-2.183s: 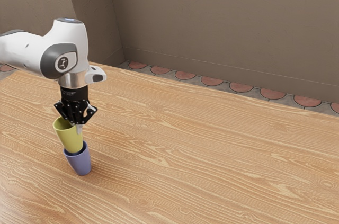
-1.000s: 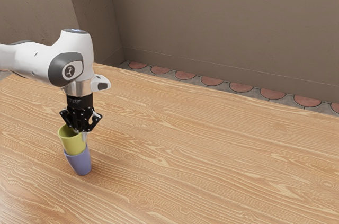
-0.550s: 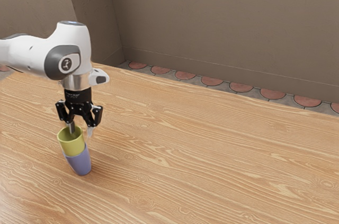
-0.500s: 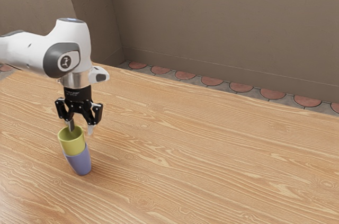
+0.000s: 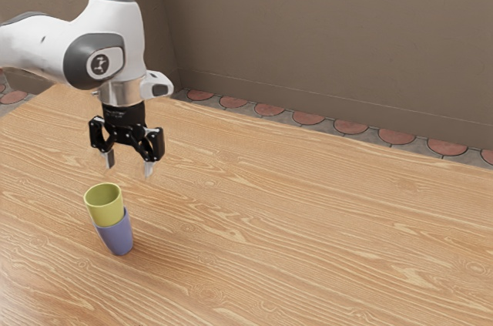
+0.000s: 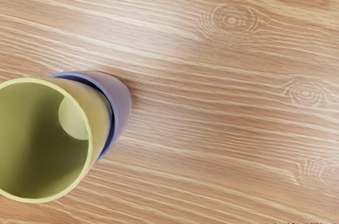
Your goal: Place the left cup onto the right cup
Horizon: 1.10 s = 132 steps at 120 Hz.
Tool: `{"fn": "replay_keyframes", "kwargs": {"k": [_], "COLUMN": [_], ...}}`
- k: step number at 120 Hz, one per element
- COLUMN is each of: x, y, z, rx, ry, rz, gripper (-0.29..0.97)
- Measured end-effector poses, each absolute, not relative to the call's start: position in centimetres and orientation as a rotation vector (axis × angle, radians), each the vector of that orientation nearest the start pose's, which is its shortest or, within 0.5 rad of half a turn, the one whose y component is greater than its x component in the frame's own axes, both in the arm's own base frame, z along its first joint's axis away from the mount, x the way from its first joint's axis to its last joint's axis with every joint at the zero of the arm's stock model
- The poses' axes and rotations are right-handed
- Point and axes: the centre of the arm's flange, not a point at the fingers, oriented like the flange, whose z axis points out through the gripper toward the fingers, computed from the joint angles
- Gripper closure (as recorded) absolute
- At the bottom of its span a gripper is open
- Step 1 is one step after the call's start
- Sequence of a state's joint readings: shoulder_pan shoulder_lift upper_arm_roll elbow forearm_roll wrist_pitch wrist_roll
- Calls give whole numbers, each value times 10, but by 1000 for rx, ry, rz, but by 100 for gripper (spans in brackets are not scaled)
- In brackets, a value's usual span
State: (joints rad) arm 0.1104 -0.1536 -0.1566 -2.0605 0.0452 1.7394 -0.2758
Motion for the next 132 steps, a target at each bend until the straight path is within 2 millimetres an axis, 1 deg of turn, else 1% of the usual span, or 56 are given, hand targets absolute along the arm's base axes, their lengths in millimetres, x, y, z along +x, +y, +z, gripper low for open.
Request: {"fn": "replay_keyframes", "kwargs": {"k": [31,64,101,116,132], "x": [519,539,548,550,553], "y": [-32,-28,-25,-31,-42], "z": [484,483,485,487,493], "rx": [-3037,-3057,-3071,-3074,-3078], "ry": [-256,-175,-72,-18,46], "rz": [267,272,275,268,246], "gripper": [2,1,0,0,0]}}
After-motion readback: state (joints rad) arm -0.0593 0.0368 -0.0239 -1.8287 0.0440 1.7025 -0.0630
